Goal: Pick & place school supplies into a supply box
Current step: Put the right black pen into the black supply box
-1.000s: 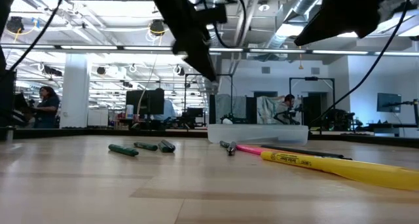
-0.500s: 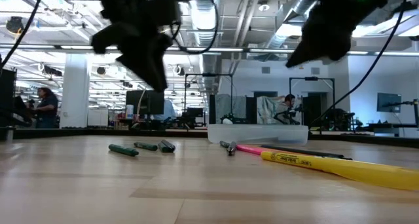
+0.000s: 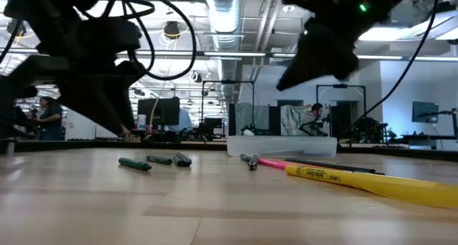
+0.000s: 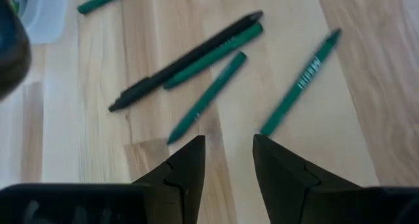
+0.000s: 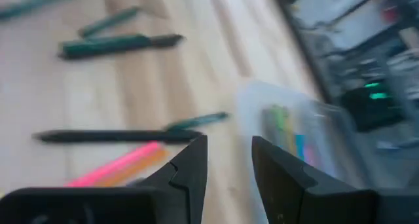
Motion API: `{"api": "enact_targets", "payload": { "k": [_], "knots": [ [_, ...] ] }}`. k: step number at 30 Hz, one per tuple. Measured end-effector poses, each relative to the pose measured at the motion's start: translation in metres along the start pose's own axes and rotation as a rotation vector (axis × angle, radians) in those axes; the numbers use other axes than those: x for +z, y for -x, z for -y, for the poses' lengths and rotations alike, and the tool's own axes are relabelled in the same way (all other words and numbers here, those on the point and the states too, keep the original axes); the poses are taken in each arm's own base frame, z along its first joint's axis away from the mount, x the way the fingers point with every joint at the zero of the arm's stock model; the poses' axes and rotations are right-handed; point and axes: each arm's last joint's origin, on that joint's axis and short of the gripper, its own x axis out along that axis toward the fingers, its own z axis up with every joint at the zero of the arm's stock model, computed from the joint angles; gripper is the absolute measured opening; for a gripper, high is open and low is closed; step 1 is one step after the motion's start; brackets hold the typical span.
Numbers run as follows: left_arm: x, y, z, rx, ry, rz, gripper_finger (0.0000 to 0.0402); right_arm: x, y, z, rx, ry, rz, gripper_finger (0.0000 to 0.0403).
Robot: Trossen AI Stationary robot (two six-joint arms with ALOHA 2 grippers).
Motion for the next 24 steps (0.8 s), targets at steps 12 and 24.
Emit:
{"api": "enact_targets", "payload": {
  "k": [12, 24],
  "knots": [
    [-0.006, 0.006, 0.003, 0.002, 0.008, -0.04, 0.0124, -0.011, -0.011, 0.005, 0.212, -0.36, -0.244, 0.0112],
    [-0.006, 0.006, 0.001, 0.051, 0.006, -0.038, 0.0124, -0.021, 0.007, -0.009, 0.207, -0.496, -0.318, 0.0112]
  ]
}}
